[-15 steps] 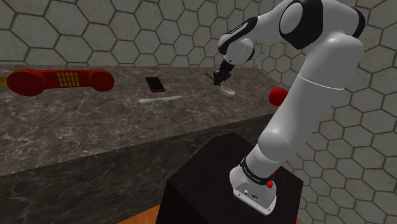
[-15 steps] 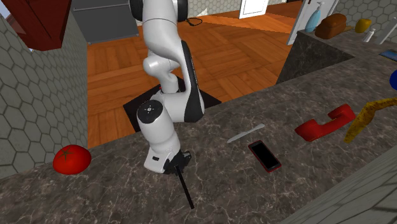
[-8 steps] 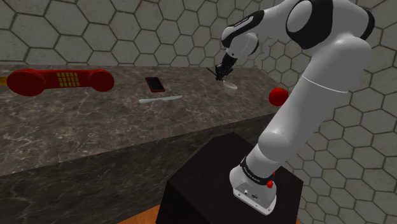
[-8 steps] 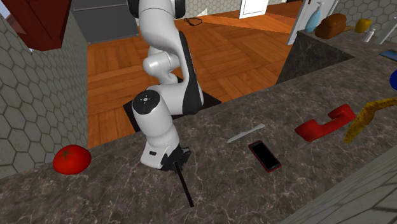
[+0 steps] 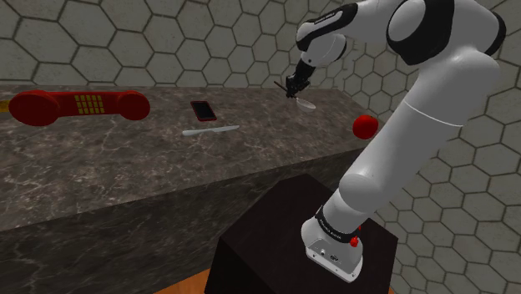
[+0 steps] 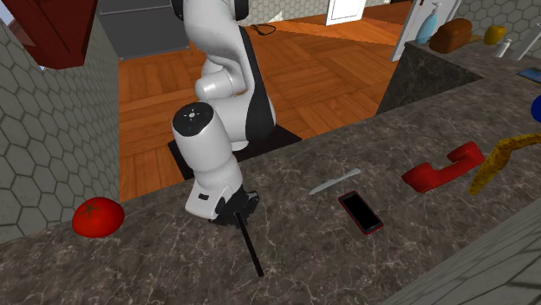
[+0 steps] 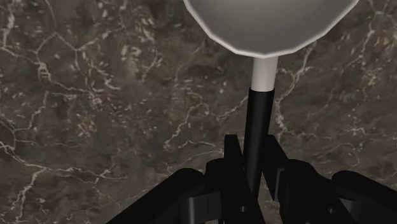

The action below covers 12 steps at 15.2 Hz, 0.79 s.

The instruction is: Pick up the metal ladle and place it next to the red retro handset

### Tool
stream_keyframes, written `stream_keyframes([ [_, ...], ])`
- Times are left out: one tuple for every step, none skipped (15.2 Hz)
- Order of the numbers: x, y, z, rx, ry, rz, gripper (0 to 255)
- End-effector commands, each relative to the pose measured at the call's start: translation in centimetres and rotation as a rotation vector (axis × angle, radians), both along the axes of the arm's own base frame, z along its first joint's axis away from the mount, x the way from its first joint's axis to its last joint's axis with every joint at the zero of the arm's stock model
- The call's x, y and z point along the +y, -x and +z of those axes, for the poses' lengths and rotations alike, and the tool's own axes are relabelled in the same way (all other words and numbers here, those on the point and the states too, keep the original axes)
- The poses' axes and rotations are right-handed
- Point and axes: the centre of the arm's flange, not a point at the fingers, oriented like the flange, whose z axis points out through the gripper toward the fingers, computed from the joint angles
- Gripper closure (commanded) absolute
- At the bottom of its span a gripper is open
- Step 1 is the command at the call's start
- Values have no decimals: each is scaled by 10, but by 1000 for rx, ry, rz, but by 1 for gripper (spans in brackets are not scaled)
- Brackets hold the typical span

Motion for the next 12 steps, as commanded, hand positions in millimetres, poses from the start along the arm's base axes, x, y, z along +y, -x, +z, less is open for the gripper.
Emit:
stream_keyframes([
  [0, 0, 9, 1, 0, 0, 255],
  [0, 0, 15, 1, 0, 0, 255],
  [0, 0, 20, 1, 0, 0, 255],
  [0, 0, 25, 1, 0, 0, 255],
  [0, 0, 31, 1, 0, 0, 255],
  [0, 0, 36, 1, 0, 0, 255],
  [0, 0, 41, 1, 0, 0, 255],
  [0, 0, 46, 1, 0, 0, 255],
  [0, 0, 52, 1, 0, 0, 255],
  [0, 0, 57, 1, 0, 0, 255],
  [0, 0, 59, 1, 0, 0, 255],
  [13, -1, 59, 1, 0, 0, 255],
])
